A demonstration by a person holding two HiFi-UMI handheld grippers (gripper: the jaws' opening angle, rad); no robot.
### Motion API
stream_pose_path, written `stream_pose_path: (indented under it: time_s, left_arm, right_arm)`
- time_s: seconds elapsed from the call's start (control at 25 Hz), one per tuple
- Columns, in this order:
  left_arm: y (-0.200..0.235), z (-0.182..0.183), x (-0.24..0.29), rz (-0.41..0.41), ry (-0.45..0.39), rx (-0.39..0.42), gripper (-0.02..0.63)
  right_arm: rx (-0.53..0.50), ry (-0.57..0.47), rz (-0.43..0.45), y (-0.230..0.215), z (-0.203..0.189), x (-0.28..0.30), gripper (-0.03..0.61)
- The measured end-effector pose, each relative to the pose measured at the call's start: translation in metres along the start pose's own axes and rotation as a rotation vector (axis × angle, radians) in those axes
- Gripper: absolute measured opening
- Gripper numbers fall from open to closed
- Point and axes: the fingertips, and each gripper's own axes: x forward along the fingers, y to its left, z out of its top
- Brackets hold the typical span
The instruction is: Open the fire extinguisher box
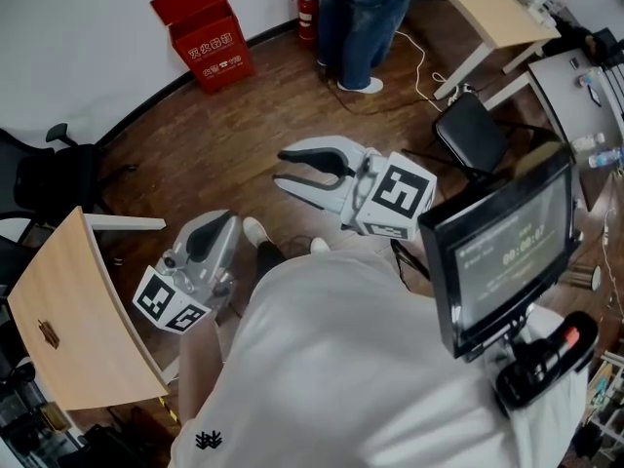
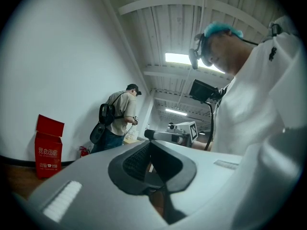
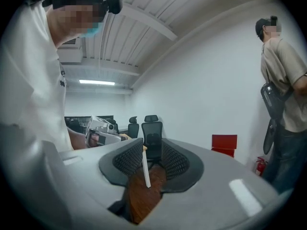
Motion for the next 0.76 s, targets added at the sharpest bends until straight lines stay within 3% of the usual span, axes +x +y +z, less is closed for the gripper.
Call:
stream_pose_path:
  time_s: [0.44,0.76]
  left_arm:
    - [0.015,0.003,0.007,-0.007,0.011,-0.013,-0.003]
    - [0.066,0.012,0.003,-0.002,0.000,-0.041,-0.003]
  right_arm:
    - [0.016,0.003,-0.023,-0.016,-0.001,0.004,0.115]
    - [0.083,0.023,-0.044,-0.050,-0.018,0.039,0.112]
